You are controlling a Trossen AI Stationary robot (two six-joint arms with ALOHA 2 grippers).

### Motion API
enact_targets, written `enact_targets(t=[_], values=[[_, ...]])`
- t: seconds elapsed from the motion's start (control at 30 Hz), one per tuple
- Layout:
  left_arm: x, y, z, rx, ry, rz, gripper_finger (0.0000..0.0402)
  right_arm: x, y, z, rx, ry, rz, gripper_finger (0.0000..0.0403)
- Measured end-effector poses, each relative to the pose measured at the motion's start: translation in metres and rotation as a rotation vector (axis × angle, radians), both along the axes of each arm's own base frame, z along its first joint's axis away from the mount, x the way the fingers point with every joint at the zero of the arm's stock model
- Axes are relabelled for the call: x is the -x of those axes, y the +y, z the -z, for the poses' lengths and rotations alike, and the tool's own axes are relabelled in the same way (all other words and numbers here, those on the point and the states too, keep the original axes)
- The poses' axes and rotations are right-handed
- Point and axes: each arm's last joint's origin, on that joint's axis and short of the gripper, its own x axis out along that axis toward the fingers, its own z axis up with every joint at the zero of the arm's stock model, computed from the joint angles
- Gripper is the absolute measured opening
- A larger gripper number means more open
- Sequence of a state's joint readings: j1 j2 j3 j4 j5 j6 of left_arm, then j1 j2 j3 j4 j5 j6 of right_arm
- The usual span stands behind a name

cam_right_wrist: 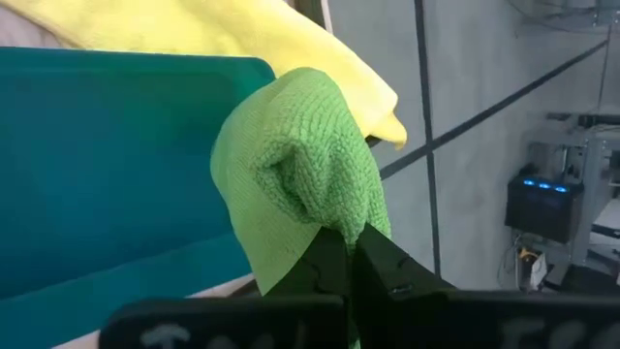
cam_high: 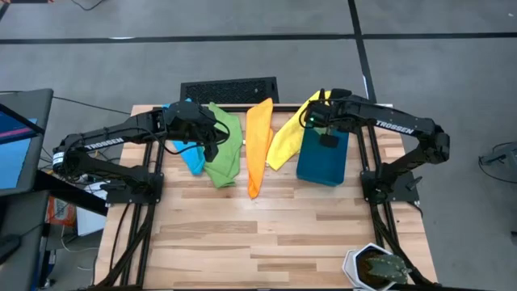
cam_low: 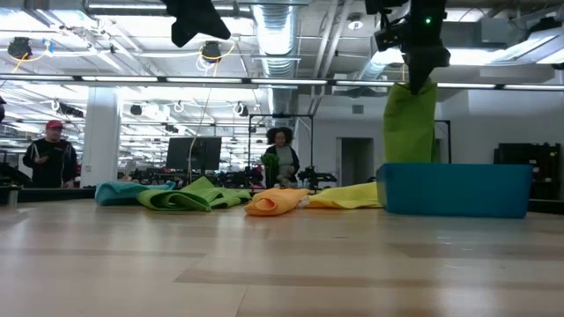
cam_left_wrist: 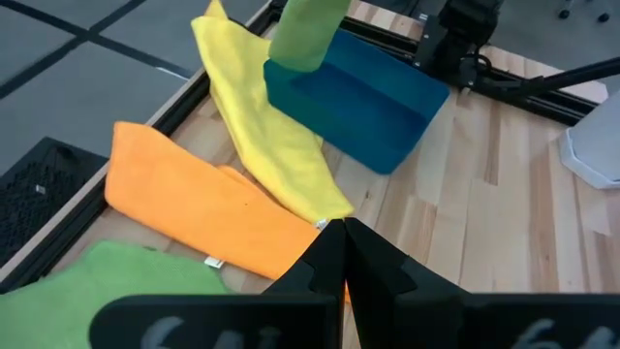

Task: Fold microfiber towels
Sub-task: Put the bottom green microfiber cloth into the blue bin

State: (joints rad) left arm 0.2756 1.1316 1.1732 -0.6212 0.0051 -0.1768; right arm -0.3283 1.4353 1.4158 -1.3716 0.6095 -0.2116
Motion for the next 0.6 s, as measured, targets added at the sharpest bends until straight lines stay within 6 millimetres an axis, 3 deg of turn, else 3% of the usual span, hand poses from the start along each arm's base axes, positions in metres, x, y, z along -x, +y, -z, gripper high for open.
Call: enact_targets(t=[0.3,0.6], values=[[0.0,0.0,0.0,-0.008,0.004,-0.013,0.0,-0.003,0.003,0.002,0.004,-0.024,0.009,0.002],[0.0,-0.001,0.001,-0.005,0.008,-0.006,0.0,-0.014,0.032,0.059,-0.028,0.027,-0.05,0.0022]])
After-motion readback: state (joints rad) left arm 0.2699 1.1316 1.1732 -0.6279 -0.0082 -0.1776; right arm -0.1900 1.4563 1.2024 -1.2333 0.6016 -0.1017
